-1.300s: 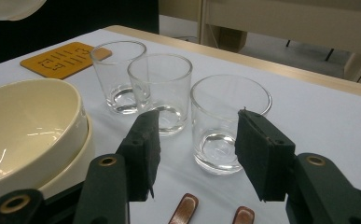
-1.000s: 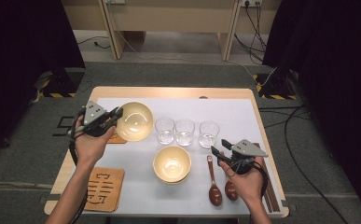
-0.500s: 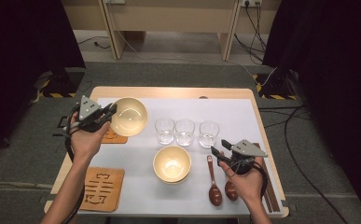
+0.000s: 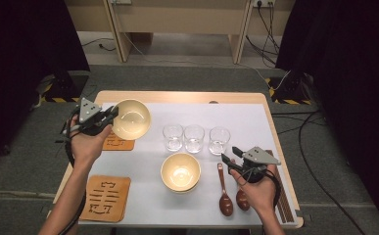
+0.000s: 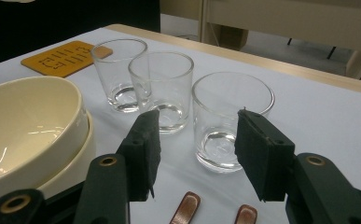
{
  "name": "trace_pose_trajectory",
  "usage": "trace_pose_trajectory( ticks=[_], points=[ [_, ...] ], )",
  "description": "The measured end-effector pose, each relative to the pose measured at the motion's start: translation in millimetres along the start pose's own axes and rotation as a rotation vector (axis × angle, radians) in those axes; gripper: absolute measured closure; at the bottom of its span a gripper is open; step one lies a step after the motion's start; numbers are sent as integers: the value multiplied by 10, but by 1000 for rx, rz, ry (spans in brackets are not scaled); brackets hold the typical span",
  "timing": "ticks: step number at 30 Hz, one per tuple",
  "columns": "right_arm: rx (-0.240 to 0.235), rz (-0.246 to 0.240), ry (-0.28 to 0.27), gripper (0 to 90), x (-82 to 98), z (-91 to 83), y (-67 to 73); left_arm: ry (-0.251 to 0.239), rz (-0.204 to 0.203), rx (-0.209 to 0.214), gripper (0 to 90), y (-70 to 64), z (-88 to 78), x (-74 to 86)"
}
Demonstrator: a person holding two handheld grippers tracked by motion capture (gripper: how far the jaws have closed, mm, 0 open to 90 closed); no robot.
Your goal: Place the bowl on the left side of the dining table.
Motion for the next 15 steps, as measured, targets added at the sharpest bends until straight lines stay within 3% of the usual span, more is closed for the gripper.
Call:
trace_pose_trajectory(
  ticks=[15],
  points=[
    [8, -2, -2, 506, 3, -8, -14, 27, -30, -18, 826, 126, 114, 77]
  ],
)
Point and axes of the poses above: each handheld gripper's, and its own axes: z roughly forward along the jaws, x roughly out of its underside, y roughly to its left, the point moved 2 cm from there along z, roughly forward along the jaws, and after that the axes turned 5 degrees about y, right-handed, at the moved point
